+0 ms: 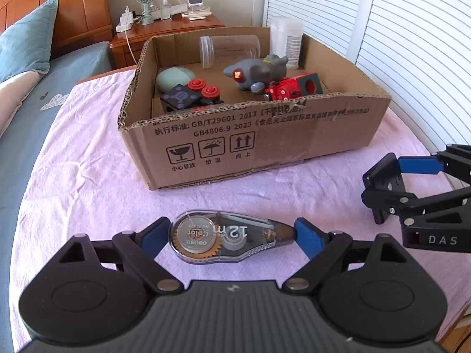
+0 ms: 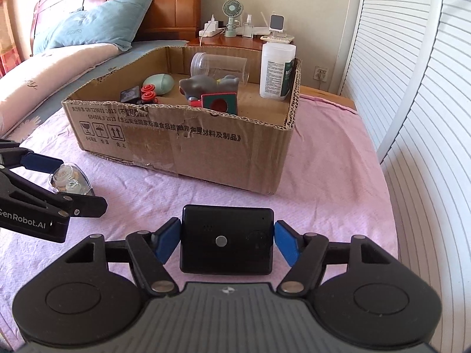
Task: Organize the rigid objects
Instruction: 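Lift the black pad toward the box with the right tool while the left tool carries the tape roller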
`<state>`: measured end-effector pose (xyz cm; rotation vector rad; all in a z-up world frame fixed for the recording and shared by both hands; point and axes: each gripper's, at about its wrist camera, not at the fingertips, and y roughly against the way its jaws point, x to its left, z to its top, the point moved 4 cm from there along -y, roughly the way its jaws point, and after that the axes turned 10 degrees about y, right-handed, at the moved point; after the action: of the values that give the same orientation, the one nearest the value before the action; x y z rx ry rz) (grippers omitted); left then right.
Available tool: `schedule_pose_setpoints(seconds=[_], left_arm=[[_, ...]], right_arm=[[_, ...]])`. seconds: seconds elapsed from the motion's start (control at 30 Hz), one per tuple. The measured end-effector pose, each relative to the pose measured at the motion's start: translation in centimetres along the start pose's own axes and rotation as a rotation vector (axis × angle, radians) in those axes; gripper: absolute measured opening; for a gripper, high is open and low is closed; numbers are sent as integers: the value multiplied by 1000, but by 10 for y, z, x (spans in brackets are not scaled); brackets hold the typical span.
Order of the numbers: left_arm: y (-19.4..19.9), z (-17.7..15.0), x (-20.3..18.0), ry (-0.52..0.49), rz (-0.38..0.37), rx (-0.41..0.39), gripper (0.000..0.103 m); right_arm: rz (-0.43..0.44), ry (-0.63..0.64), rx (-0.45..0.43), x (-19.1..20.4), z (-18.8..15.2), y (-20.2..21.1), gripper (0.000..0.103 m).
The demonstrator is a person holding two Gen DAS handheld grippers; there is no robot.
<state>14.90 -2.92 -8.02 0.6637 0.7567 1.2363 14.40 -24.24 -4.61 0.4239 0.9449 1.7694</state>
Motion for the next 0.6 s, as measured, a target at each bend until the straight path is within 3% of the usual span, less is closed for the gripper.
schedule_pose_setpoints(seconds=[0.33,0.6], left_arm=[[30,3,-2,-80,-17,-36,90],[30,0,-1,-70,-26,-28,90]], right_arm=[[6,64,-19,9,1,22,73],[92,40,-26,14,-1,0,72]])
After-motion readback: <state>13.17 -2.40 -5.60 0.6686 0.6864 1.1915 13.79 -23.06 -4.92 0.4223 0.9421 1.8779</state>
